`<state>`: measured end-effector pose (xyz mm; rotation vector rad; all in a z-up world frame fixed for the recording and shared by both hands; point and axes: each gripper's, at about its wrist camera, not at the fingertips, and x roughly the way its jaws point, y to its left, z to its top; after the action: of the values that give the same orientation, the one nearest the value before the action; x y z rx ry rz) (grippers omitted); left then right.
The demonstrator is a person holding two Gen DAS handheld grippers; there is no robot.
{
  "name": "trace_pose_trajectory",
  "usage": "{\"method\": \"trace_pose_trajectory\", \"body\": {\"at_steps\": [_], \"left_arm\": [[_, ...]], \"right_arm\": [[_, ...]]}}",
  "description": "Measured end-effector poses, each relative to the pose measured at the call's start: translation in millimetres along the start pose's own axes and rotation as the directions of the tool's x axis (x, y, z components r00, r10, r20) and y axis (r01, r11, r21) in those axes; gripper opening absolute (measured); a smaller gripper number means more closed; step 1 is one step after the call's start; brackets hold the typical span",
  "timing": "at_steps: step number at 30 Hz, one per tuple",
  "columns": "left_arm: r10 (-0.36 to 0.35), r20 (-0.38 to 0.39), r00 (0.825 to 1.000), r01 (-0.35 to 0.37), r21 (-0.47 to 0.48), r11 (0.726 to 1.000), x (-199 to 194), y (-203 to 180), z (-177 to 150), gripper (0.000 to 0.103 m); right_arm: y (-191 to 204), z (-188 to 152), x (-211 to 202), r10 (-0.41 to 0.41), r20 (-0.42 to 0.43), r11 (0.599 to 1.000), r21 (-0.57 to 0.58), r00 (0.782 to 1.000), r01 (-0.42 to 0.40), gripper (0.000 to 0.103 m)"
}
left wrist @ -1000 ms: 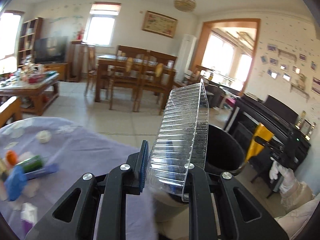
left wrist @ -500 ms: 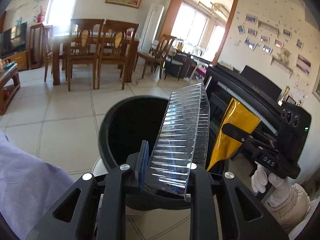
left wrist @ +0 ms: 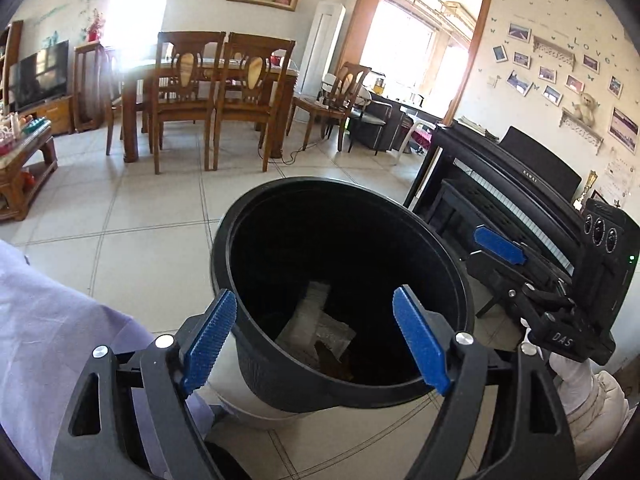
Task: Collect trash
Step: 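Open both grippers to drop the tray and wrapper into the bin, then grasp the purple spray bottle with the left gripper while the right grasps the blue wrapper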
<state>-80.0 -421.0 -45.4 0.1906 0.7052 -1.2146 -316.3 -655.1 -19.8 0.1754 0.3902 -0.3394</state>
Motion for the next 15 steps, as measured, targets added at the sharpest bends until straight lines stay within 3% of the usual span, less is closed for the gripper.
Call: {"method": "trace_pose_trajectory", "body": {"at_steps": [6,15], "left_arm": [[0.032,0.054,0.998,-0.032,-0.005,0.999,-35,6,-6,0.093],[0.136,0.120,0.983,-0.134,-0.019,0.991,-101,30,-24,0.095]], "right_arm": [[27,8,3,0.034,-0.003,0.999,-0.021,0.999,-0.034,0.077],[99,24,18,0.134,-0.011,0.987,-0.093,0.991,-0.135,0.088]]}}
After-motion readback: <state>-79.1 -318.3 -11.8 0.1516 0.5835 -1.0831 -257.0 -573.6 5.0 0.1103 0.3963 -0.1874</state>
